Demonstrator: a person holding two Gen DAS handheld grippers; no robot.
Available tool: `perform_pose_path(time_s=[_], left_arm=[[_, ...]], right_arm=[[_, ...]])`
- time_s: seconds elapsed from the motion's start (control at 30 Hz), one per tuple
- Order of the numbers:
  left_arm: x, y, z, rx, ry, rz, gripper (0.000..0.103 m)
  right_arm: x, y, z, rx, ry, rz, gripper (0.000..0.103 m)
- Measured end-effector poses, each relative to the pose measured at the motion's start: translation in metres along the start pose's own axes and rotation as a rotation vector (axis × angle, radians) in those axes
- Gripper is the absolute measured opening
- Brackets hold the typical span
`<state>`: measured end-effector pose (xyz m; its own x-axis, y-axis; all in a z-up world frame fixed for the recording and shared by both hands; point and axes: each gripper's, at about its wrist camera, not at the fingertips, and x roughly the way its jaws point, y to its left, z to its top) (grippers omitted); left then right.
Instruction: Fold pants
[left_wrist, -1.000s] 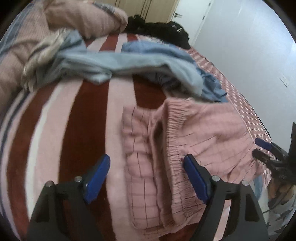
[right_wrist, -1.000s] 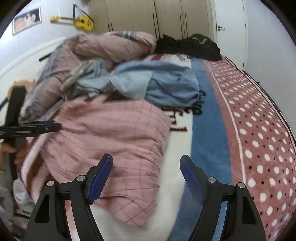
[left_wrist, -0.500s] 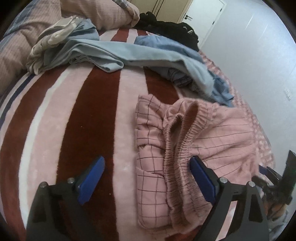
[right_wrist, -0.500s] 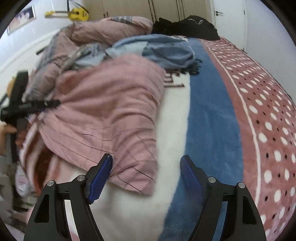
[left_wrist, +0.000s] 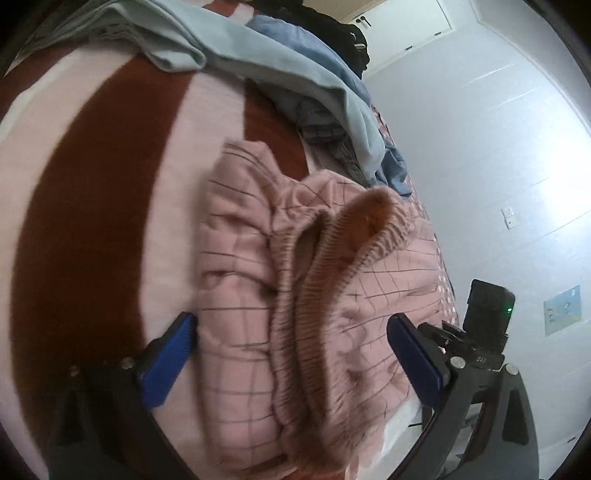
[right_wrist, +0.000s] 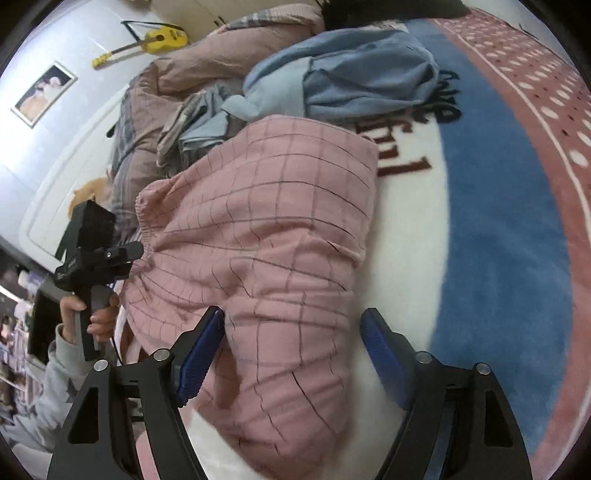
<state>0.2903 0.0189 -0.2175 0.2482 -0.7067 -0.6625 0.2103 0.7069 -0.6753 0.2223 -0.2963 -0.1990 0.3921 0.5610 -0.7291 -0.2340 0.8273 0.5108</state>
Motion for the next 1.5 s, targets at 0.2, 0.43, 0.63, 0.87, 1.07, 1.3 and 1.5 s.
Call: perform_pose_path(time_s=[0.2, 0.43, 0.63, 0.87, 1.07, 1.3, 1.5], left_arm=[[-0.001, -0.015, -0.004, 0.039, -0.023, 0.068, 0.035], [-0.059, -0.024, 0.005, 0.109, -0.129, 0.103, 0.031], [-0.147, 0.010, 0.018, 0.107, -0.225, 0.177, 0.031], [-0.212, 0.079, 0.025, 0.049, -0.264, 0.329, 0.030], [-0.211, 0.142, 0.009, -0.022, -0.222, 0.391, 0.030], [-0.197, 0.153, 0.000, -0.024, -0.214, 0.435, 0.035], [-0.194, 0.146, 0.000, 0.005, -0.213, 0.499, 0.041]], right_arm=[[0.001, 0.011, 0.004, 0.029, -0.018, -0.011, 0.027], [-0.012, 0.075, 0.020, -0.058, -0.077, -0.037, 0.019], [0.016, 0.168, 0.044, -0.195, -0.083, 0.003, 0.018], [0.094, 0.248, 0.067, -0.287, -0.033, 0.064, 0.018], [0.170, 0.270, 0.054, -0.319, 0.074, 0.074, 0.018], [0.194, 0.257, 0.038, -0.308, 0.133, 0.072, 0.023], [0.194, 0.251, 0.039, -0.288, 0.142, 0.061, 0.033]])
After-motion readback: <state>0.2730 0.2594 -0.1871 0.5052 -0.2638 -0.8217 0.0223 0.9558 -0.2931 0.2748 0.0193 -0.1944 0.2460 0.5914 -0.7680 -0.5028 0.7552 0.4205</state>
